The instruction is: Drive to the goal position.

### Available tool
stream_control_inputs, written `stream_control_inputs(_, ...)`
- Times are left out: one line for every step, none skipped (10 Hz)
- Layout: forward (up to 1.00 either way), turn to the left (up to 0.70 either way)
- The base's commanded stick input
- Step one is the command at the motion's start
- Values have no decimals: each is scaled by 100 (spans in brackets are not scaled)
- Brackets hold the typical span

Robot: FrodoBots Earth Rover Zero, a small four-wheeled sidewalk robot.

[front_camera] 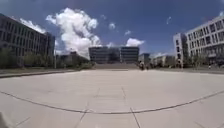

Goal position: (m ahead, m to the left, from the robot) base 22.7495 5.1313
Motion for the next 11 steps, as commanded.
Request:
stream_control_inputs(70, 0)
stream_control_inputs(70, 0)
stream_control_inputs(70, 0)
stream_control_inputs(70, 0)
stream_control_inputs(70, 0)
stream_control_inputs(70, 0)
stream_control_inputs(70, 0)
stream_control_inputs(70, 0)
stream_control_inputs(70, 0)
stream_control_inputs(70, 0)
stream_control_inputs(70, 0)
